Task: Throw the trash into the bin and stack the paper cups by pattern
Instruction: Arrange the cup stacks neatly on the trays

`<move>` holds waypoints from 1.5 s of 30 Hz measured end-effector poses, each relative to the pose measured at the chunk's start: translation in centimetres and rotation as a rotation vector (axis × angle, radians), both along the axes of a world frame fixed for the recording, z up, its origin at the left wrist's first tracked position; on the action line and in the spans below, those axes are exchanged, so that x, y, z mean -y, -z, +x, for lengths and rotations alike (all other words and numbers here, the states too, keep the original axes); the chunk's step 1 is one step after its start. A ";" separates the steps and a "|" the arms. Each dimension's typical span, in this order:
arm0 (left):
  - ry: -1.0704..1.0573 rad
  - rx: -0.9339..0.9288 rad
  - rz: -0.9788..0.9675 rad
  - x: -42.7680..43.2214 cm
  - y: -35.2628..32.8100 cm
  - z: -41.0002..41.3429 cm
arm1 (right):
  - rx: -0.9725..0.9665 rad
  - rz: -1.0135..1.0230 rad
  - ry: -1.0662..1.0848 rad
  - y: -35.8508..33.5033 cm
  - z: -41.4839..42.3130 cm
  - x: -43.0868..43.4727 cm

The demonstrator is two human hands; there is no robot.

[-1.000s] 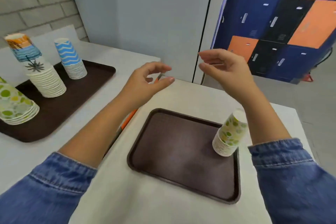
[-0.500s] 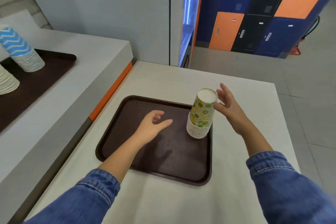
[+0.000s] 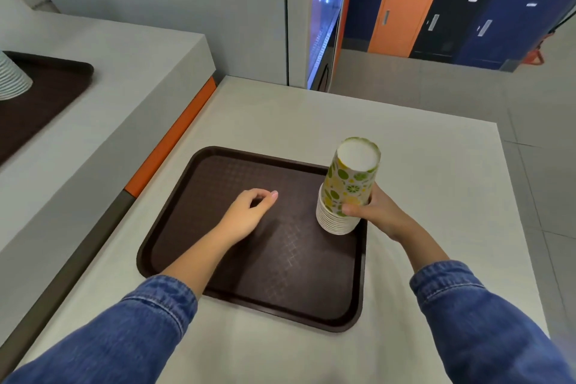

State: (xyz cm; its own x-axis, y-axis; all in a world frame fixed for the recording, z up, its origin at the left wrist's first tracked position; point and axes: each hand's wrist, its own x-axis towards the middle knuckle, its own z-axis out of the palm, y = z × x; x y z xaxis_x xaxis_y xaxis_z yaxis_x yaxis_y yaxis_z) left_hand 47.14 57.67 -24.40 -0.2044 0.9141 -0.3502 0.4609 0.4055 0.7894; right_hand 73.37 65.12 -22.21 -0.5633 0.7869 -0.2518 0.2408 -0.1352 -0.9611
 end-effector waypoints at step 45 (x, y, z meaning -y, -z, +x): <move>-0.062 0.029 0.058 0.7 0.1 -1.1 | 0.103 -0.001 -0.132 0.8 -1.7 -1.2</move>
State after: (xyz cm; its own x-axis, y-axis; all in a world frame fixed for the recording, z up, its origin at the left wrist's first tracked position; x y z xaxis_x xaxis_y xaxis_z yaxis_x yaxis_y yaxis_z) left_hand 46.01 56.93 -24.50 -0.2519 0.9189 -0.3035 0.4130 0.3857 0.8251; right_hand 71.66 66.29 -23.02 -0.6331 0.7071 -0.3150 0.3543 -0.0971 -0.9301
